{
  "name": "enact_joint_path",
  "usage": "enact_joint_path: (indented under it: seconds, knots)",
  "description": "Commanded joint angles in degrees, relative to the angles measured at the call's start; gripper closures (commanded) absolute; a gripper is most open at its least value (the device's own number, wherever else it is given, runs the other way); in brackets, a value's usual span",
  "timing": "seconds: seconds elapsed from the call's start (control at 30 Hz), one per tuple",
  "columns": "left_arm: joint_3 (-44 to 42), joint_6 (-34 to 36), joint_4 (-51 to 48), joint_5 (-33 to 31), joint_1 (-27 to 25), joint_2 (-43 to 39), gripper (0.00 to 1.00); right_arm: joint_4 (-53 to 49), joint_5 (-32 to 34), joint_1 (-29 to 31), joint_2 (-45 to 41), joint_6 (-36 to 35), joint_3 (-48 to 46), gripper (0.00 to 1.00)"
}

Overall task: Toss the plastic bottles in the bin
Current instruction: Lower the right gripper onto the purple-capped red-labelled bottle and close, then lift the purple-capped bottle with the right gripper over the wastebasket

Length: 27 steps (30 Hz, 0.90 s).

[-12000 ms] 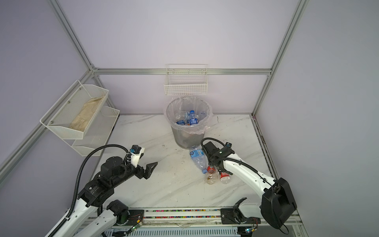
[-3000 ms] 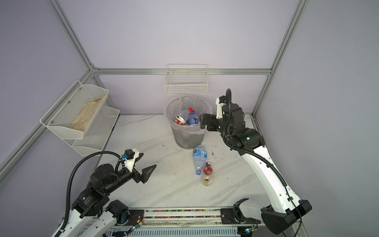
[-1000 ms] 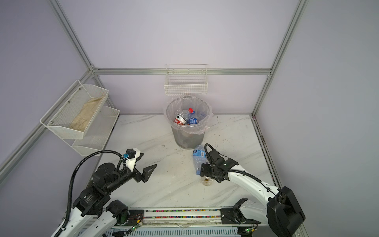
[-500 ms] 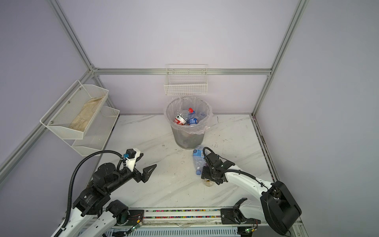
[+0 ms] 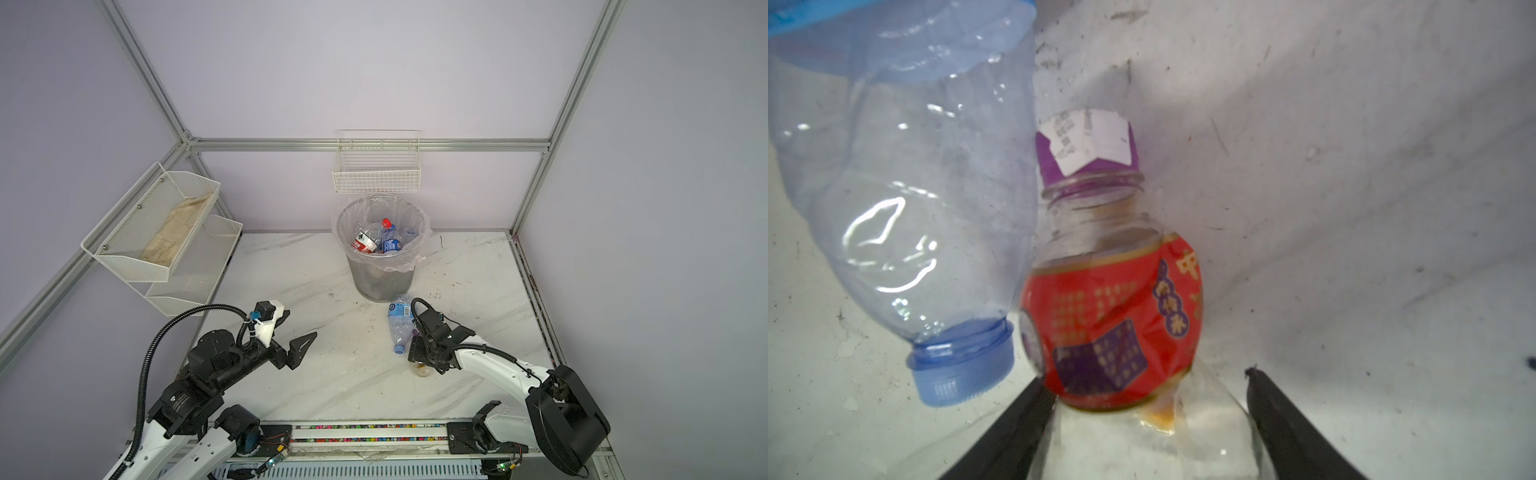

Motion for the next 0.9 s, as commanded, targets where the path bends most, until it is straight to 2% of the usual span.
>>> enact_joint_path:
  seconds: [0.0, 0.1, 0.17, 0.57, 0.87]
  knots:
    - [-1.16, -1.39, 0.66, -0.4, -0.16, -0.31, 0.0, -3.66, 2.03, 0.27, -1.82, 0.77, 1.15, 0.61]
    - [-1.17, -1.39, 0.61, -0.47, -0.18, -0.32, 0.0, -4.91, 2.5, 0.27, -2.69, 0.77, 2.36, 0.69]
    - [-1.2, -1.38, 0.62, -0.47, -0.18, -0.32, 0.0, -5.56, 2.76, 0.27, -3.3, 0.83, 3.04, 0.71]
    - [-1.12, -1.47, 0.55, -0.61, -0.17, -0.4, 0.0, -10.91, 7.16, 0.27, -6.38, 0.24, 9.82, 0.73]
    - [-1.12, -1.49, 0.58, -0.49, -0.14, -0.4, 0.0, -11.18, 8.34, 0.27, -9.21, -0.49, 15.0, 0.77]
